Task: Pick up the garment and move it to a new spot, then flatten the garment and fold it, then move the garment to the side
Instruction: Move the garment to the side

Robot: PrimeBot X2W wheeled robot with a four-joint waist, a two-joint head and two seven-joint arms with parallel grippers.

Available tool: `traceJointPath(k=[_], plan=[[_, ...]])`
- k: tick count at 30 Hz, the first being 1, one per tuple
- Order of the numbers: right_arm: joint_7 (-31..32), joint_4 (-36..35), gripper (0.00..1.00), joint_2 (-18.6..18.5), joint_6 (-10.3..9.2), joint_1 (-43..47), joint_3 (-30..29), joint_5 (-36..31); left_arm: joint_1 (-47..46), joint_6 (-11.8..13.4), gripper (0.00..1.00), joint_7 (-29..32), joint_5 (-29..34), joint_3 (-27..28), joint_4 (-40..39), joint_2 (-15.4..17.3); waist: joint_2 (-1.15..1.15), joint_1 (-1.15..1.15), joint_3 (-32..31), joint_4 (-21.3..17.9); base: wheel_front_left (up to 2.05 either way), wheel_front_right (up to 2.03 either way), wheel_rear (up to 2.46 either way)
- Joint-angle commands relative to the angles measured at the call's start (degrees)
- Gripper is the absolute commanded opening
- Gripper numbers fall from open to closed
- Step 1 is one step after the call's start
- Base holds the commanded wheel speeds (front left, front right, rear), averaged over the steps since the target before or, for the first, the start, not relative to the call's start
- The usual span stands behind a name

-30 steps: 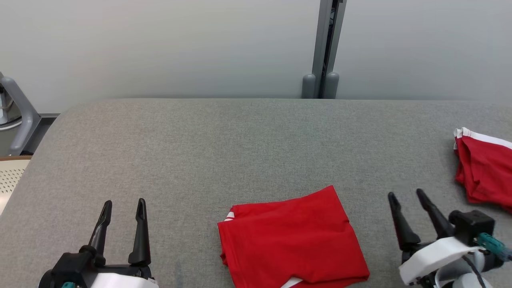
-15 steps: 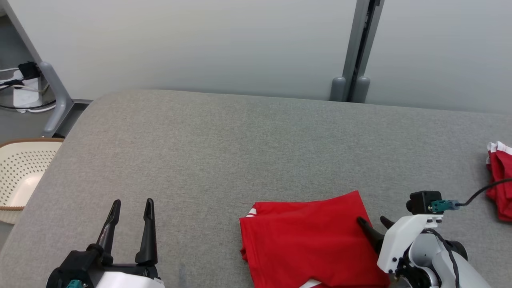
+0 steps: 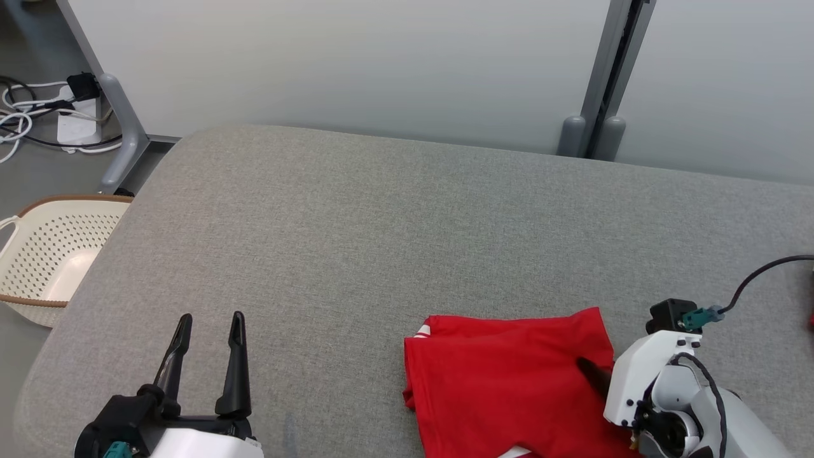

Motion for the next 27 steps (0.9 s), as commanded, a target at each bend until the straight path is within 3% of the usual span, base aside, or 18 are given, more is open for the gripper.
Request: traceJointPath(k=[1,13,27], plan=[[-1.7,-0.6,0.00,0.1,0.00,-0.2,0.5,0.3,-0.8,0.3,1.00,-0.3,-0.5,0.0,-0.2,0.2,0.00,0.00,0.0,-0.2,0.00,0.00,0.00],[-9.3,-4.3,0.00,-2.5,-0.01,-3.3,4.2,1.2,-1.7,-0.5,1.00,-0.3,0.3,-2.5,-0.9,0.2,0.00,0.00,-1.1,-5.0,0.00,0.00,0.00],[-11.7,-8.2,0.00,-8.7,-0.01,-13.0,10.6,0.6,-7.0,-1.6,1.00,-0.3,0.1,-8.0,-0.6,0.2,0.00,0.00,3.3,-18.9,0.00,0.00,0.00]])
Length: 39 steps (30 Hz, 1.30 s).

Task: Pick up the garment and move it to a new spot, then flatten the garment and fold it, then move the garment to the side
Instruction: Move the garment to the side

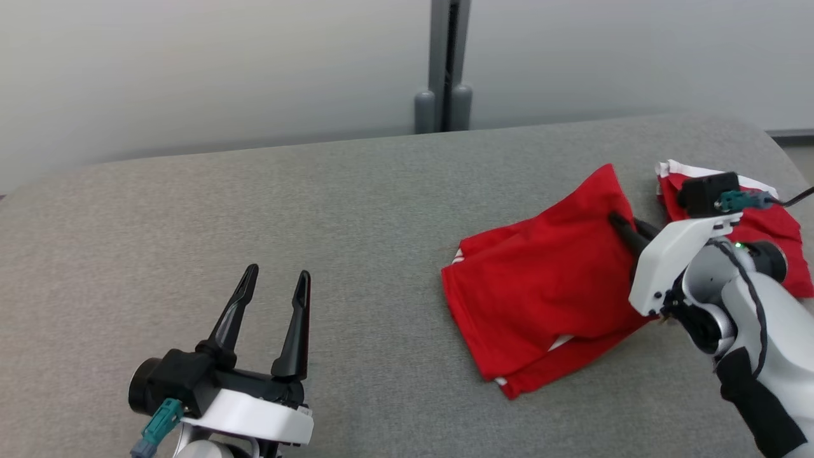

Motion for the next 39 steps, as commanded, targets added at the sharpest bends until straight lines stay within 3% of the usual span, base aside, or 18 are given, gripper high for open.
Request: traceJointPath(k=[1,13,22,30,31,32,33,34,39], plan=[[-0.6,-0.2,0.00,-0.8,0.01,-1.3,0.1,-0.1,-1.3,-0.3,1.00,-0.3,0.2,-0.2,0.1,0.2,0.00,0.00,2.5,-3.5,0.00,0.00,0.00],[-4.1,3.4,0.00,-6.0,0.00,-15.6,2.6,1.9,-7.7,-1.4,1.00,-0.3,3.5,-1.7,1.4,0.9,0.00,0.00,14.5,-12.5,0.00,0.00,0.00],[-7.1,12.9,0.00,-9.4,0.00,-23.4,-0.5,-0.5,-10.3,-1.7,1.00,-0.3,4.9,-1.8,1.8,2.7,0.00,0.00,21.0,-13.4,0.00,0.00,0.00],[-12.0,22.1,0.00,-6.9,0.00,-27.9,-2.2,-7.4,-12.0,-1.7,1.00,-0.3,5.4,-2.0,1.5,3.3,0.00,0.00,24.0,-13.3,0.00,0.00,0.00],[-12.7,24.2,0.04,-6.9,0.00,-28.8,-3.0,-8.5,-12.4,-1.7,1.00,-0.3,5.5,-2.1,1.5,3.3,0.00,0.00,24.3,-13.2,0.00,0.00,0.00],[-13.4,26.9,0.32,-7.5,-0.01,-29.8,-3.6,-10.5,-12.7,-1.7,1.00,-0.3,5.5,-2.3,1.6,3.2,0.00,0.00,24.6,-13.0,0.00,0.00,0.00],[-14.4,29.2,0.78,-7.4,-0.01,-30.7,-4.2,-12.2,-13.1,-1.7,1.00,-0.3,5.5,-2.5,1.8,3.2,0.00,0.00,24.8,-12.7,0.00,0.00,0.00],[-15.5,30.7,1.00,-6.4,0.00,-31.5,-5.2,-13.2,-13.3,-1.8,1.00,-0.3,5.3,-2.7,2.0,3.1,0.00,0.00,24.8,-12.4,0.00,0.00,0.00],[-18.1,34.0,1.00,-5.9,-0.01,-32.3,-9.4,-18.8,-13.0,-1.7,1.00,-0.3,4.5,-2.2,2.4,2.9,0.00,0.00,23.4,-11.2,0.00,0.00,0.00]])
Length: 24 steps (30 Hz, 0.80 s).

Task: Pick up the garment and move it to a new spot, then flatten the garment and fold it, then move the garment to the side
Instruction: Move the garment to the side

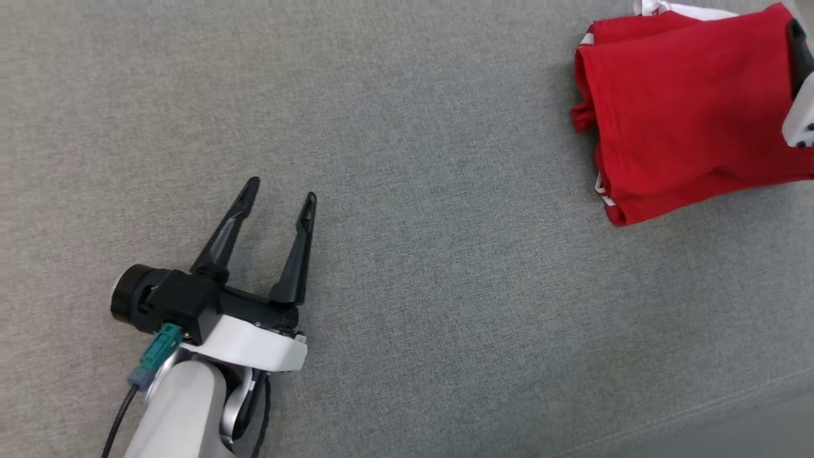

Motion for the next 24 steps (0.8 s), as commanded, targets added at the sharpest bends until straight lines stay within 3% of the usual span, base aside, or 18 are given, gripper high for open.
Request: traceJointPath(k=[1,14,24], plan=[[-0.7,0.4,1.00,-1.4,-0.03,0.0,-1.1,-1.5,0.2,0.1,1.00,-0.3,-0.3,0.5,-0.1,0.1,0.00,0.00,-1.2,0.6,0.00,0.00,0.00],[-7.8,-2.6,1.00,2.6,-0.02,4.5,-9.9,-8.7,6.5,1.0,1.00,-0.3,-2.4,5.8,-1.5,-1.1,0.00,0.00,-13.6,4.1,0.00,0.00,0.00],[-7.9,-23.4,1.00,6.4,-0.02,23.0,-14.1,-9.9,12.6,1.8,1.00,-0.3,-2.4,11.5,-4.1,-1.3,0.00,0.00,-22.3,10.2,0.00,0.00,0.00]])
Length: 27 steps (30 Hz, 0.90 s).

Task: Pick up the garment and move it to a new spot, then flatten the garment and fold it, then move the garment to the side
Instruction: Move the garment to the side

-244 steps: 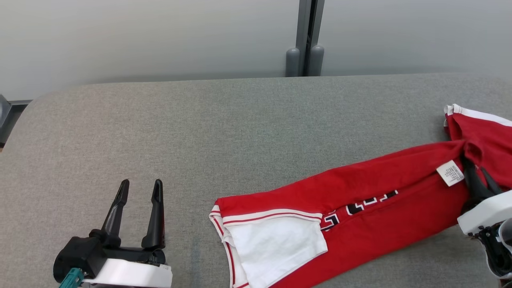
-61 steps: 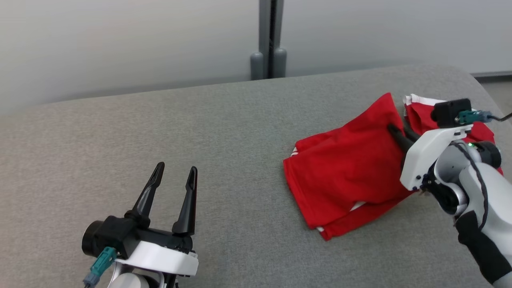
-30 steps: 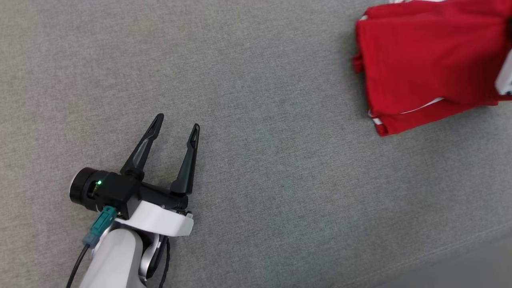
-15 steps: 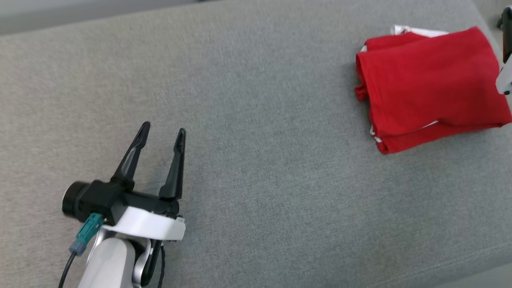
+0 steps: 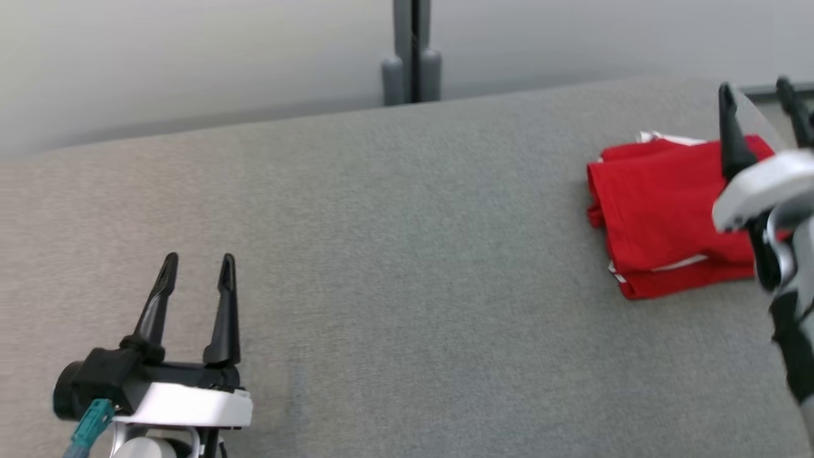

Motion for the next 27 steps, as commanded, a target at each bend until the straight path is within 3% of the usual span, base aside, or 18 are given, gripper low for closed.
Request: traceJointPath(k=[1,6,14,27], plan=[[-0.2,-3.9,1.00,0.8,-0.01,5.2,-1.2,-0.3,1.0,0.3,1.00,-0.3,0.1,1.0,-0.5,0.1,0.00,0.00,-3.9,3.7,0.00,0.00,0.00],[-0.2,-13.4,1.00,2.6,-0.01,15.8,-2.2,0.0,3.5,0.9,1.00,-0.3,0.5,2.3,-1.2,0.0,0.00,0.00,-6.8,5.8,0.00,0.00,0.00],[-0.1,-29.1,1.00,4.7,-0.01,32.0,-2.4,0.8,6.6,-0.4,1.00,-0.3,-1.3,2.9,0.5,0.0,0.00,0.00,-8.8,8.1,0.00,0.00,0.00],[-0.2,-37.3,1.00,8.2,-0.01,43.1,-1.4,4.0,7.6,0.5,1.00,-0.3,0.9,3.6,3.5,-0.8,0.00,0.00,-8.9,8.4,0.00,0.00,0.00]])
